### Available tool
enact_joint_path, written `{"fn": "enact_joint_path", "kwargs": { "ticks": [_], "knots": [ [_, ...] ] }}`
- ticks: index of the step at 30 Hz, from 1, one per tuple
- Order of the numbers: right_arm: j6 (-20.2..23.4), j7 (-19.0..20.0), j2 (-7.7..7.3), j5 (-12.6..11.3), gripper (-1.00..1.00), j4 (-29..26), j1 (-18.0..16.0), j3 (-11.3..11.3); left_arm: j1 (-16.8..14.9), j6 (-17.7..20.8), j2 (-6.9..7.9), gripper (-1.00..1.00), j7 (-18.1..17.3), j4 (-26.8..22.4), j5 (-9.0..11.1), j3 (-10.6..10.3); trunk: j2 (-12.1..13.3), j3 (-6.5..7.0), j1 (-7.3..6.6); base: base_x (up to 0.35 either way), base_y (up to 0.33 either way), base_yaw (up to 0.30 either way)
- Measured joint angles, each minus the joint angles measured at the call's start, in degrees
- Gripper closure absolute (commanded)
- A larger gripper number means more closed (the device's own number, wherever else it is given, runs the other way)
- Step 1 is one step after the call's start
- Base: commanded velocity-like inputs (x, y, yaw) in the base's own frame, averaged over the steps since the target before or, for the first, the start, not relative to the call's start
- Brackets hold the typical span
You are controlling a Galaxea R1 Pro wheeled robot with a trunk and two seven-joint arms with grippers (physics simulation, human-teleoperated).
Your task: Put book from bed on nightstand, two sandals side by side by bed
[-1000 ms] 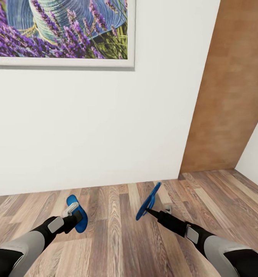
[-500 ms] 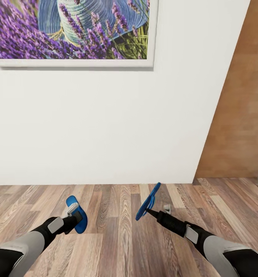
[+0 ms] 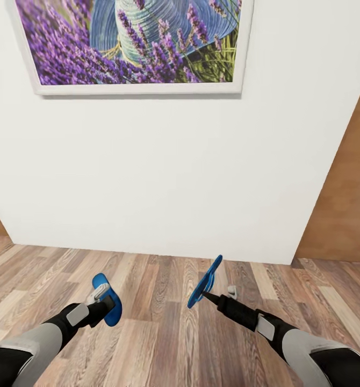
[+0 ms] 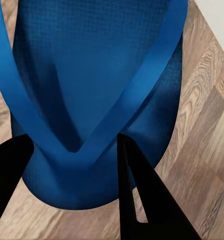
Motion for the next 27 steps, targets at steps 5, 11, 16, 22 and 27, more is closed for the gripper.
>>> {"fn": "enact_joint_path", "kwargs": {
  "ticks": [5, 11, 16, 22, 27],
  "knots": [
    [0.0, -0.1, 0.00, 0.0, 1.00, 0.0, 0.0, 0.0, 0.0, 0.0, 0.00, 1.00, 0.0, 0.0, 0.0, 0.0, 0.0, 0.00, 0.00, 0.000, 0.000, 0.250],
    [0.0, -0.2, 0.01, 0.0, 1.00, 0.0, 0.0, 0.0, 0.0, 0.0, 0.00, 1.00, 0.0, 0.0, 0.0, 0.0, 0.0, 0.00, 0.00, 0.000, 0.000, 0.255],
    [0.0, -0.3, 0.01, -0.2, 1.00, 0.0, 0.0, 0.0, 0.0, 0.0, 0.00, 1.00, 0.0, 0.0, 0.0, 0.0, 0.0, 0.00, 0.00, 0.000, 0.000, 0.263],
    [0.0, -0.4, 0.03, -0.3, 1.00, 0.0, 0.0, 0.1, 0.0, 0.0, 0.00, 1.00, 0.1, 0.0, 0.0, 0.0, 0.0, 0.00, 0.00, 0.000, 0.000, 0.265],
    [0.0, -0.3, 0.03, -0.3, 1.00, 0.0, 0.0, 0.1, 0.0, 0.0, 0.00, 1.00, 0.1, 0.0, 0.0, 0.0, 0.0, 0.00, 0.00, 0.000, 0.000, 0.265]
  ]
}}
